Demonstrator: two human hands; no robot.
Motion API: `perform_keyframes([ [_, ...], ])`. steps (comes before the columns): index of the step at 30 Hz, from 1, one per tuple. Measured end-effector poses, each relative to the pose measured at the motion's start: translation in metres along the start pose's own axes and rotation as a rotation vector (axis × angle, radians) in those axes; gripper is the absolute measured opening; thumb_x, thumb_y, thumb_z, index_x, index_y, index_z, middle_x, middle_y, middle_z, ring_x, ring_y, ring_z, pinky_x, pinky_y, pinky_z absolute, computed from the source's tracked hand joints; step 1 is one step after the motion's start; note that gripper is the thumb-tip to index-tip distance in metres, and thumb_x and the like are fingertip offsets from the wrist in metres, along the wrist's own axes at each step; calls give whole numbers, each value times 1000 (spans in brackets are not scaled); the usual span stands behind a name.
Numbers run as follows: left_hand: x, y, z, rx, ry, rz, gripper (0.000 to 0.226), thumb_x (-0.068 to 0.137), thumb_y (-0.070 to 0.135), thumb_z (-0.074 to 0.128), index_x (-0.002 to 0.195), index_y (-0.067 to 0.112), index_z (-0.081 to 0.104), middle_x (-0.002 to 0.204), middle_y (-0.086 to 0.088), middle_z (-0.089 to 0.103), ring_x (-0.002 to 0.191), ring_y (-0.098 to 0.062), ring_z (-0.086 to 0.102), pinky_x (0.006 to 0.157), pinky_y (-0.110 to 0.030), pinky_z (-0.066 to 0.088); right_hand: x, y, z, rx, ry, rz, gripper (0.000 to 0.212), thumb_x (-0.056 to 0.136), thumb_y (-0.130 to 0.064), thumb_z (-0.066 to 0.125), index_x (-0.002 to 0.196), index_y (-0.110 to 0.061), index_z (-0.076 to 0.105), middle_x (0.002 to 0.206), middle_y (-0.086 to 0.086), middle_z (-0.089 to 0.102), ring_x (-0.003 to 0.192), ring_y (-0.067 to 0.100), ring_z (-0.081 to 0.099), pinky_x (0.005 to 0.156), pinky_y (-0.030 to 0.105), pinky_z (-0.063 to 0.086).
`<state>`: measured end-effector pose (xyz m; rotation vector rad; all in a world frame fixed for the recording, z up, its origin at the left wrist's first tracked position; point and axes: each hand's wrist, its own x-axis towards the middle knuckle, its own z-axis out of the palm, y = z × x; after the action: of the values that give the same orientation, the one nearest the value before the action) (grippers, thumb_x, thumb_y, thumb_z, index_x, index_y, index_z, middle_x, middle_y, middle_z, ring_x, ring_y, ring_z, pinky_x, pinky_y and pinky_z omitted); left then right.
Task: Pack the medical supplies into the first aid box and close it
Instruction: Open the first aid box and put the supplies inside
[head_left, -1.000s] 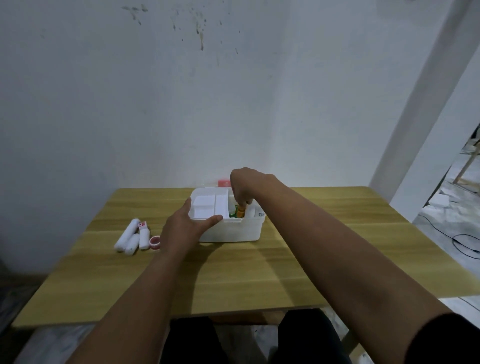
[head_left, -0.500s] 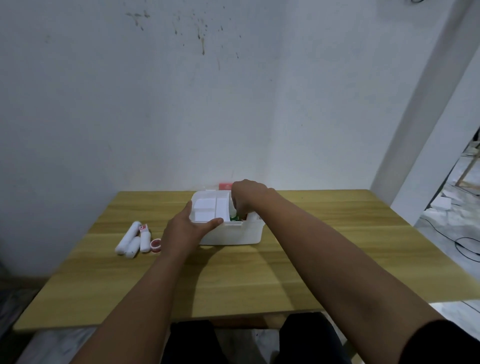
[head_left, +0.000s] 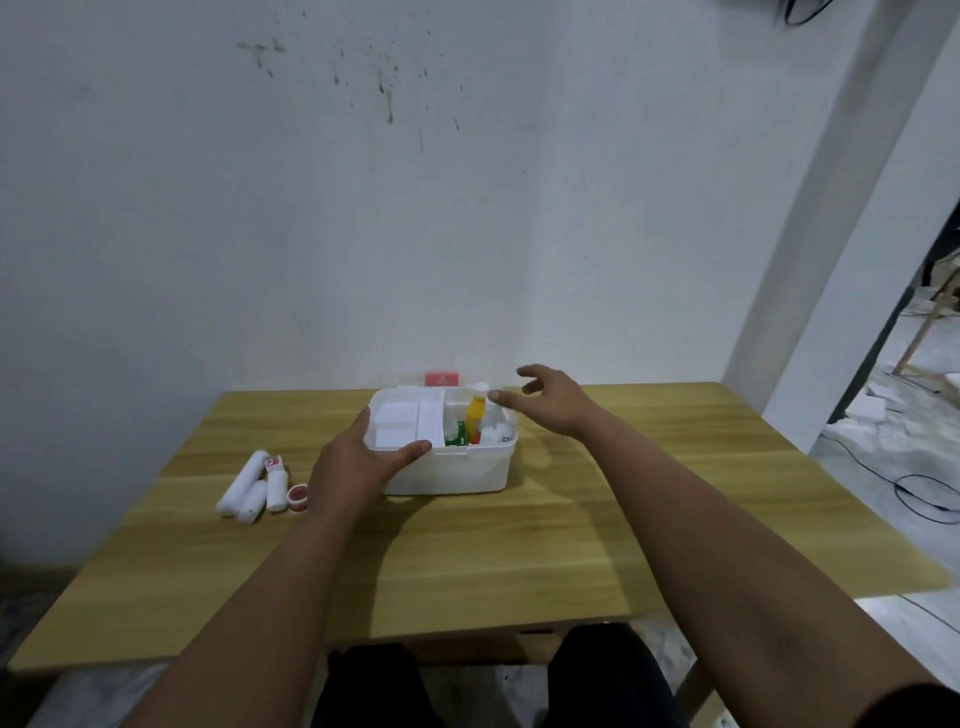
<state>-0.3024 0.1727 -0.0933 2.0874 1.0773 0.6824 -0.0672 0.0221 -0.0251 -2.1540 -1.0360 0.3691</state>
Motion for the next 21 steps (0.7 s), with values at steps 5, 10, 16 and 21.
perform_keyframes([
  [5, -1, 5, -5, -34, -19, 7, 110, 66, 76, 79, 157, 29, 42, 151, -2, 57, 133, -30, 55, 99, -48, 55, -7, 8, 21, 82, -175, 28, 134, 52, -58, 95, 160, -20, 26, 153, 5, 48, 133, 23, 51, 108, 41, 48],
  [10, 1, 8, -17, -78, -49, 23, 96, 76, 64, 81, 156, 22, 47, 155, -1, 53, 138, -28, 52, 103, -42, 49, -10, 10, 31, 140, -210, -45, 106, 72, -26, 93, 156, -18, 29, 122, -14, 47, 117, 14, 51, 90, 23, 44],
  [16, 10, -12, -65, 6, 45, -41, 68, 85, 65, 72, 140, 24, 64, 137, 7, 65, 118, -19, 65, 93, -42, 57, -5, 20, 45, 257, -215, -39, 147, 53, -43, 99, 164, -21, 5, 160, 3, 36, 134, 20, 45, 111, 38, 43],
  [21, 22, -59, -112, 283, 119, -138, 43, 91, 45, 71, 129, 23, 70, 133, 0, 70, 120, -21, 65, 97, -36, 52, 0, 26, 52, 323, -189, -62, 148, 50, -49, 97, 163, -23, 5, 157, 2, 40, 126, 16, 47, 105, 34, 44],
])
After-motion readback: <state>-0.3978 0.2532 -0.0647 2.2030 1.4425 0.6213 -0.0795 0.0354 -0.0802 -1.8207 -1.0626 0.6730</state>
